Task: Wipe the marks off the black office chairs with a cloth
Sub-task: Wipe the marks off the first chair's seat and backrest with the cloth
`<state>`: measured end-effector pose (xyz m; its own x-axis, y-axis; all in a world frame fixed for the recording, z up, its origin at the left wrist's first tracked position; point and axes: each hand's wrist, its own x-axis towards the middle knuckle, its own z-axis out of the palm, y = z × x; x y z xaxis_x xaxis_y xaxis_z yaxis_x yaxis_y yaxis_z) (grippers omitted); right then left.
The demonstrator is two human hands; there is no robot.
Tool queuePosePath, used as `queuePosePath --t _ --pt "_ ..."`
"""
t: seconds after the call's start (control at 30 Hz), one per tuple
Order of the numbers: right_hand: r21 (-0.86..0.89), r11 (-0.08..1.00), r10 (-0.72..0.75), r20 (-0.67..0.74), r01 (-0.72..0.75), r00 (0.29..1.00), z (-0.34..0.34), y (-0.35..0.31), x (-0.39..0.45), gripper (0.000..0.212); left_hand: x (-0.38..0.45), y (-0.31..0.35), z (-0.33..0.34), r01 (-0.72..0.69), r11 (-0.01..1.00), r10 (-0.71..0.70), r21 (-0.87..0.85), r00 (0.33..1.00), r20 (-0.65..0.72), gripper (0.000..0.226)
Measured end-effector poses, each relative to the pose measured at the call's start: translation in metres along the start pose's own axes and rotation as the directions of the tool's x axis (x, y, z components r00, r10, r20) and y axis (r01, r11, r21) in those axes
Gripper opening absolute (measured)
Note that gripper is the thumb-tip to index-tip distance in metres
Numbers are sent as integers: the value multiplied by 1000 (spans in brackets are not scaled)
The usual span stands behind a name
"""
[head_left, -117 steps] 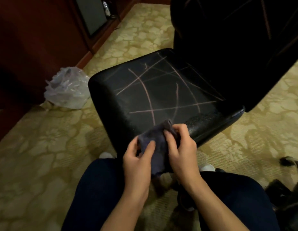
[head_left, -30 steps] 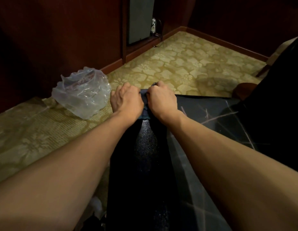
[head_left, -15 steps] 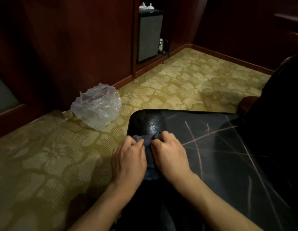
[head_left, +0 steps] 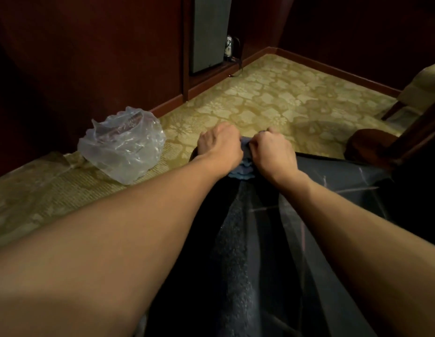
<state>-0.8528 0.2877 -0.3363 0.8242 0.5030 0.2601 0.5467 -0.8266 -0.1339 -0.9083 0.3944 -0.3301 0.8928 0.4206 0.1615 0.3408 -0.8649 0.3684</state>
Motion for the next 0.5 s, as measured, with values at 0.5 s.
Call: queuePosePath --t 0.5 --pt "110 980 157 75 -164 985 -36 -10 -151 27 -141 23 -15 -120 992 116 46 990 84 29"
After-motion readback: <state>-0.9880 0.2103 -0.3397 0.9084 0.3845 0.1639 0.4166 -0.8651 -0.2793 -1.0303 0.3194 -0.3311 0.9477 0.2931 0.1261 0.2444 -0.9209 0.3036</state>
